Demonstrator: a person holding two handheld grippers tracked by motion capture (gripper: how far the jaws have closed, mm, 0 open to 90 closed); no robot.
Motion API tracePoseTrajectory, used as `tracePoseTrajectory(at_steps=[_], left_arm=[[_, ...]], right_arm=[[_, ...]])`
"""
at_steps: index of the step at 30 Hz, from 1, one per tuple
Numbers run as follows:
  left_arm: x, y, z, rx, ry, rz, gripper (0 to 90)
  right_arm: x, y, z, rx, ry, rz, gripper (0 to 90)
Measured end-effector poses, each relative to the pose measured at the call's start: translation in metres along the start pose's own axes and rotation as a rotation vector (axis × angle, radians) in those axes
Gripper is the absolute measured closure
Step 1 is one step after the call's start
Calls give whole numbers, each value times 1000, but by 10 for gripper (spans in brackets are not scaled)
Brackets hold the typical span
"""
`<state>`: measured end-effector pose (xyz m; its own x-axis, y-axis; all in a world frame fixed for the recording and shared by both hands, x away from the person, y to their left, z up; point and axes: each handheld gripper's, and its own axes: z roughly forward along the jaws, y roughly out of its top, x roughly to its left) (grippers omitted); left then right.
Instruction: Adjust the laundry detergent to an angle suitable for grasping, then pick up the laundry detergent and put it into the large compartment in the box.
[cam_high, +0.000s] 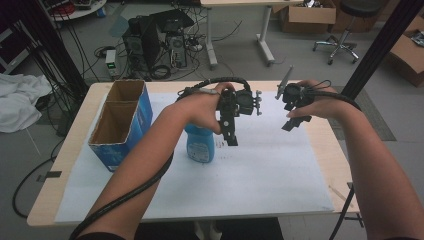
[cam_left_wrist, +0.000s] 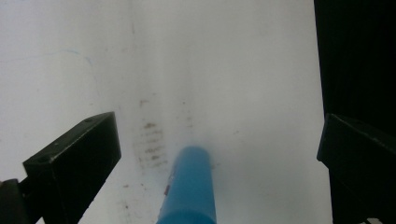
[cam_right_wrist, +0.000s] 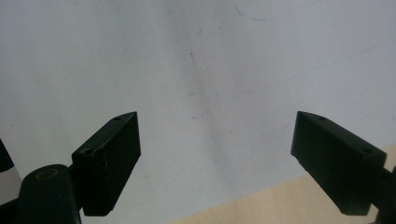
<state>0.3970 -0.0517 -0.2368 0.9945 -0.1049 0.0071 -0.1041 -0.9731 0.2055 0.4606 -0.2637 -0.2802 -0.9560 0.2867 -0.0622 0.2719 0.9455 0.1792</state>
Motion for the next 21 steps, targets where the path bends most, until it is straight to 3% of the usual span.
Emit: tracePoseTrajectory(at_steps=[12,21], left_arm=[[-1,3,-4,-5,11,22,0],[7,1,-5,1,12,27,0]], right_arm=[[2,-3,-1,7,-7,12,160],[1,-2,0,6,2,13,159]])
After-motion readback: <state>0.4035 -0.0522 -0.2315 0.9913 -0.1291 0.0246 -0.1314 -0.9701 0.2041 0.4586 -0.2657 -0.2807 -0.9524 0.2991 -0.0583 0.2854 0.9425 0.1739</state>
